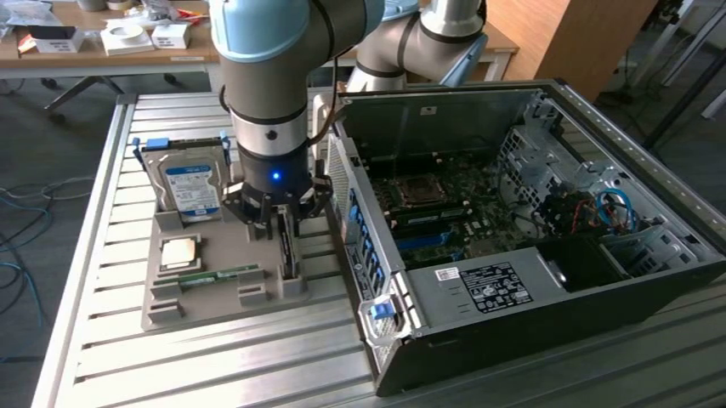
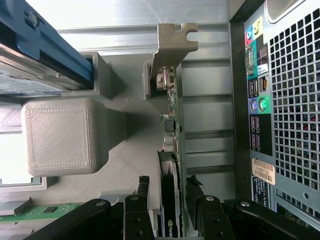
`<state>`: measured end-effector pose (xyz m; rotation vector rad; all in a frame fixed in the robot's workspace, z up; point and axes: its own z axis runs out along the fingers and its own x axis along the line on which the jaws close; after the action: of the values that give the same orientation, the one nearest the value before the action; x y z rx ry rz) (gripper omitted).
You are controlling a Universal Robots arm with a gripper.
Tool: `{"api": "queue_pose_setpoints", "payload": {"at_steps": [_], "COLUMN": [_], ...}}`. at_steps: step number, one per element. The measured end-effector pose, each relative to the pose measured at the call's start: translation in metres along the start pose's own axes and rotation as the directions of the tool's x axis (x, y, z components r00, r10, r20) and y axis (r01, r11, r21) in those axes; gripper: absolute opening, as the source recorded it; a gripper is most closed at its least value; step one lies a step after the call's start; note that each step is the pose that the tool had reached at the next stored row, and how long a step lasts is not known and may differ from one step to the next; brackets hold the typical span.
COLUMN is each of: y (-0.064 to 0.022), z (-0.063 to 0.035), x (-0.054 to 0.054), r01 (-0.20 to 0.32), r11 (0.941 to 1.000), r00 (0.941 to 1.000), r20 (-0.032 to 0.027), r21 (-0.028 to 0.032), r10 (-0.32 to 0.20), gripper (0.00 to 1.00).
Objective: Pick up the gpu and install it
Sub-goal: 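Pick up the gpu and move the gpu toward the slot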
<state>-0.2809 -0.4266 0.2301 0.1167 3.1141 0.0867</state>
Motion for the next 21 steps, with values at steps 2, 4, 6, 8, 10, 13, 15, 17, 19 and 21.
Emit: {"api": "queue_pose_setpoints", "payload": {"at_steps": [2, 4, 6, 8, 10, 13, 15, 17, 19, 21], "y": [0.0, 0.0, 0.0, 0.0, 0.0, 0.0, 0.0, 0.0001, 0.0001, -0.0002], "z": [0.0, 0.0, 0.0, 0.0, 0.0, 0.0, 0.0001, 0.0001, 0.0001, 0.0], "x": [0.0, 0.0, 0.0, 0.0, 0.0, -0.0001, -0.0015, -0.0018, -0.0018, -0.0019], "r01": [0.0, 0.0, 0.0, 0.0, 0.0, 0.0, 0.0, 0.0, 0.0, 0.0], "r11": [1.0, 1.0, 1.0, 1.0, 1.0, 1.0, 1.0, 1.0, 1.0, 1.0], "r00": [1.0, 1.0, 1.0, 1.0, 1.0, 1.0, 1.0, 1.0, 1.0, 1.0], "r20": [0.0, 0.0, 0.0, 0.0, 0.0, 0.0, 0.0, 0.0, 0.0, 0.0], "r21": [0.0, 0.0, -0.0001, 0.0, 0.0, -0.0001, -0.0001, -0.0001, 0.0, 0.0], "r10": [0.0, 0.0, 0.0, 0.0, 0.0, 0.0, 0.0, 0.0, 0.0, 0.0], "gripper": [0.43, 0.43, 0.43, 0.42, 0.35, 0.35, 0.35, 0.35, 0.35, 0.35]}}
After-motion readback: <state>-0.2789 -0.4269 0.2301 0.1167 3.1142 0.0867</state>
